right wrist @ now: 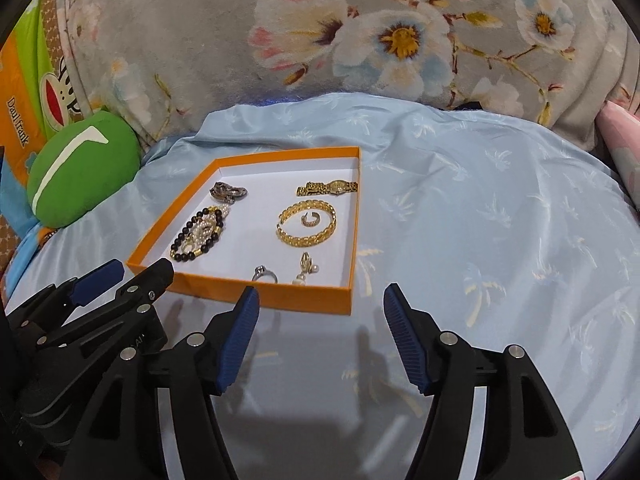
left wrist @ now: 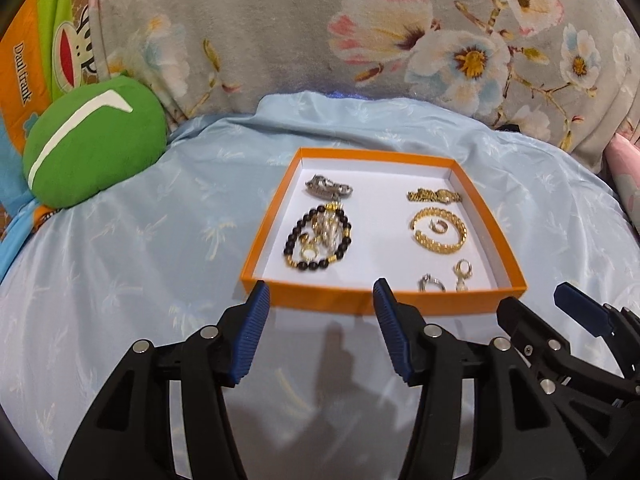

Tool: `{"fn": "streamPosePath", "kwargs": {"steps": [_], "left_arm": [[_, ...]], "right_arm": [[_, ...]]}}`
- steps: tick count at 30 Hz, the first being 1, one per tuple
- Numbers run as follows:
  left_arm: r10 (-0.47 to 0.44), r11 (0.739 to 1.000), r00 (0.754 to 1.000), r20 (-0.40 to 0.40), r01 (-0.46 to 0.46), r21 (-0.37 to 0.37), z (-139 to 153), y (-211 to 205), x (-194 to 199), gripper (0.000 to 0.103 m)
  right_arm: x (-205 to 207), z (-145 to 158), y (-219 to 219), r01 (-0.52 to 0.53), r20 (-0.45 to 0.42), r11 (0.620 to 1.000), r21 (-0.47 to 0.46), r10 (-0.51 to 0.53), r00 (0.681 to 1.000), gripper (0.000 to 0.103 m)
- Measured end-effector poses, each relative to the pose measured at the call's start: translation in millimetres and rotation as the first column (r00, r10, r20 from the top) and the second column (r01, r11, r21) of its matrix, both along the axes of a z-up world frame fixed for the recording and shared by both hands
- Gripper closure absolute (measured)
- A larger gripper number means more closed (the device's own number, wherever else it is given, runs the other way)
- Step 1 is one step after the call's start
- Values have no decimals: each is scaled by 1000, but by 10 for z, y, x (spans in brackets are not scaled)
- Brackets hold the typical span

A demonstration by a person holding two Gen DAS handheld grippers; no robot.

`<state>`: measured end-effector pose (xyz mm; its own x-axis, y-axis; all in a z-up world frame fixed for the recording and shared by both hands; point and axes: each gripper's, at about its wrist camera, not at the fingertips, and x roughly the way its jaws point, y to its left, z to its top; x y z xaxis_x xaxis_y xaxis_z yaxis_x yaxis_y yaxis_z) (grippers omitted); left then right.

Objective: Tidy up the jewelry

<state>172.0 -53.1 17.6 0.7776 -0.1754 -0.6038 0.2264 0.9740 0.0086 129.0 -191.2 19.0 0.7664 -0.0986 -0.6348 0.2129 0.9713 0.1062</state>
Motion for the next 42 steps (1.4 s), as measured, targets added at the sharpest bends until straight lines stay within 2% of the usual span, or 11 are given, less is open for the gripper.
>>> {"fn": "streamPosePath", "kwargs": {"steps": [8, 19, 23, 42], "left_arm": [[15, 999, 999, -29, -13, 45, -66, 15, -230, 51], [41, 998, 995, -89, -36, 53, -144, 118, -408, 50], [67, 997, 994, -90, -63, 52, -145, 169, -447, 41], [128, 988, 988, -88, -119, 97, -153, 179, -444, 31]], "right_arm": [[-234, -59, 64, 29, -47, 1000, -5, -30, 998, 38], [-463, -86, 181, 53, -88, 997, -49, -57, 994, 33], [-511, -82, 194, 55, -84, 997, -50, -59, 995, 31], [-470, -111, 168, 50, -113, 998, -37, -54, 992, 29]]}}
